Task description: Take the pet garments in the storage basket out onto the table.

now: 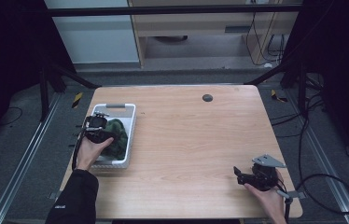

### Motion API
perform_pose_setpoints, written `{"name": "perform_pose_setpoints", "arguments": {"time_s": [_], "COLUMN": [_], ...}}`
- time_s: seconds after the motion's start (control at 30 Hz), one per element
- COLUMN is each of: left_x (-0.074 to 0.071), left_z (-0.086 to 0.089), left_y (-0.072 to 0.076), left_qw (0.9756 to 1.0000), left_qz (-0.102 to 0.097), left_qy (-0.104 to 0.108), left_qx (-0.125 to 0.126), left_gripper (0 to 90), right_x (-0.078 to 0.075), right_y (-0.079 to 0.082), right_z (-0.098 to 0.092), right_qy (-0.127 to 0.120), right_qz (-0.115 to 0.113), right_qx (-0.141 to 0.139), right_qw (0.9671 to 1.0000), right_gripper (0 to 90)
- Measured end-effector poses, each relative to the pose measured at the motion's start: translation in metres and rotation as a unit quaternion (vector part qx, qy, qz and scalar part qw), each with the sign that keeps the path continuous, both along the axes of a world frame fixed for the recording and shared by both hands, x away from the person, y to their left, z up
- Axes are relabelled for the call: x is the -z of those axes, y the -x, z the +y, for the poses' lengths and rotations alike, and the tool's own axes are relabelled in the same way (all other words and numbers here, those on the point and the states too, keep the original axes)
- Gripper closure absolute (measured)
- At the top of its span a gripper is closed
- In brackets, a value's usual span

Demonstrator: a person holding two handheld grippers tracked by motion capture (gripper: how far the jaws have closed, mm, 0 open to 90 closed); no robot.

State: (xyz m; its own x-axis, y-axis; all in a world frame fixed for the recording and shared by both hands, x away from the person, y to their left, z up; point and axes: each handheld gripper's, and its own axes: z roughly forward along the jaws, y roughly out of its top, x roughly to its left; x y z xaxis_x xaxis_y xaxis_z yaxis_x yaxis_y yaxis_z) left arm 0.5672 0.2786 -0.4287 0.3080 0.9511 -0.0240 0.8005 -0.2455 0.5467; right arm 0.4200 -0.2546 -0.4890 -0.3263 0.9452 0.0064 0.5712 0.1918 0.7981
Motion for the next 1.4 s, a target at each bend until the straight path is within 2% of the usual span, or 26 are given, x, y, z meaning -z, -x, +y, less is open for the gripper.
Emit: {"name": "perform_pose_setpoints", "arguments": {"time_s": [0.47, 0.67, 0.83, 0.9, 1.13, 1.4], "left_x": [0.005, 0.003, -0.002, -0.005, -0.023, -0.042], "left_z": [0.002, -0.002, 0.001, 0.003, 0.01, 0.012], "left_y": [-0.002, -0.002, 0.001, 0.004, 0.015, 0.023], "left_qw": [0.9996, 0.9993, 0.9997, 0.9998, 0.9999, 0.9993], "left_qz": [0.028, 0.033, 0.018, 0.015, -0.01, -0.035], "left_qy": [-0.001, -0.017, -0.016, -0.008, 0.005, 0.005], "left_qx": [-0.009, -0.001, 0.002, 0.003, 0.006, 0.016], "left_gripper": [61.2, 72.0, 75.9, 76.6, 77.2, 77.4], "right_x": [0.0, 0.001, 0.0, 0.0, -0.001, -0.001], "right_y": [-0.001, -0.001, 0.0, -0.001, 0.0, 0.0], "right_z": [0.0, 0.0, 0.0, -0.001, 0.0, 0.0], "right_qy": [0.003, 0.004, 0.003, 0.005, 0.002, 0.002], "right_qz": [-0.001, 0.001, 0.001, 0.001, 0.002, 0.001], "right_qx": [-0.005, -0.002, -0.001, -0.002, -0.002, -0.002], "right_qw": [1.0, 1.0, 1.0, 1.0, 1.0, 1.0], "right_gripper": [11.4, 11.3, 11.4, 11.3, 11.3, 11.3]}}
